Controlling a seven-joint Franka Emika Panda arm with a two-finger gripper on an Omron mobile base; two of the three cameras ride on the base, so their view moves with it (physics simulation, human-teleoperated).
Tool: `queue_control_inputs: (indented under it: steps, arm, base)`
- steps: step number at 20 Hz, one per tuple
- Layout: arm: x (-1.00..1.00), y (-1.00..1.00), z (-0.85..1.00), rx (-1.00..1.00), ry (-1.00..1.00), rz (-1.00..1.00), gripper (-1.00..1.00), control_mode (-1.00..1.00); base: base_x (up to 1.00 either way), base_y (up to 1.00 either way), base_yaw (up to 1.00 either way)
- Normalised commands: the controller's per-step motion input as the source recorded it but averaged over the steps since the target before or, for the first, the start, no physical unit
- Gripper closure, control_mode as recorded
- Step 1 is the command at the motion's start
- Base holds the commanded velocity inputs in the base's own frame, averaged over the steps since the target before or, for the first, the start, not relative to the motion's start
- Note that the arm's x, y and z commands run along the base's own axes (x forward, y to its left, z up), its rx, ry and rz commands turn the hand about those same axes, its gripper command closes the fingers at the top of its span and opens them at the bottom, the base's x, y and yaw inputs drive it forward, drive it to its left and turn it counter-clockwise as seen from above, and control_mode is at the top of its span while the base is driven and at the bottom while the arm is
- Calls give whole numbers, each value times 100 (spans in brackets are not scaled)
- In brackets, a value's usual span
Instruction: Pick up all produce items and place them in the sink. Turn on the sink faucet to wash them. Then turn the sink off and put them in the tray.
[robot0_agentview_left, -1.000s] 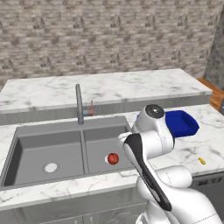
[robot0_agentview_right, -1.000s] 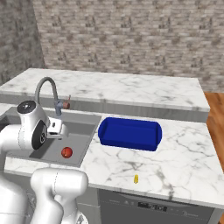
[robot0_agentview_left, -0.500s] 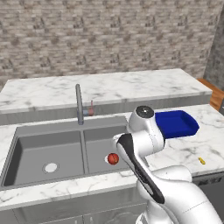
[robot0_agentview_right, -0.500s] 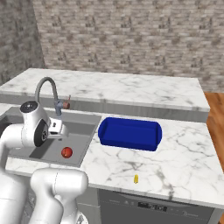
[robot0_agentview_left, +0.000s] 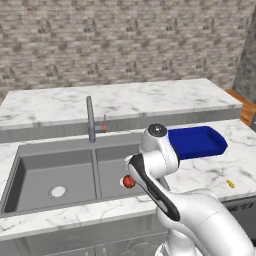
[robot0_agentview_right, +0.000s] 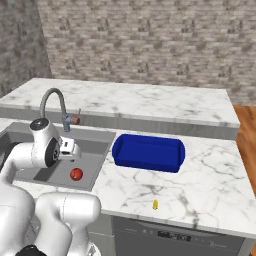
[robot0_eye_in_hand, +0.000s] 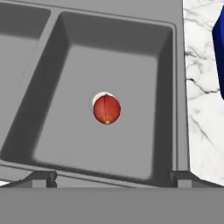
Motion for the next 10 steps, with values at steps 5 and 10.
queue_control_inputs:
  steps: [5, 10]
  arm:
    - [32, 8, -31, -1, 4, 0, -100, -100]
    - [28, 9, -32, 0, 4, 0, -100, -100]
  base:
    - [0, 0, 0]
    - [0, 0, 0]
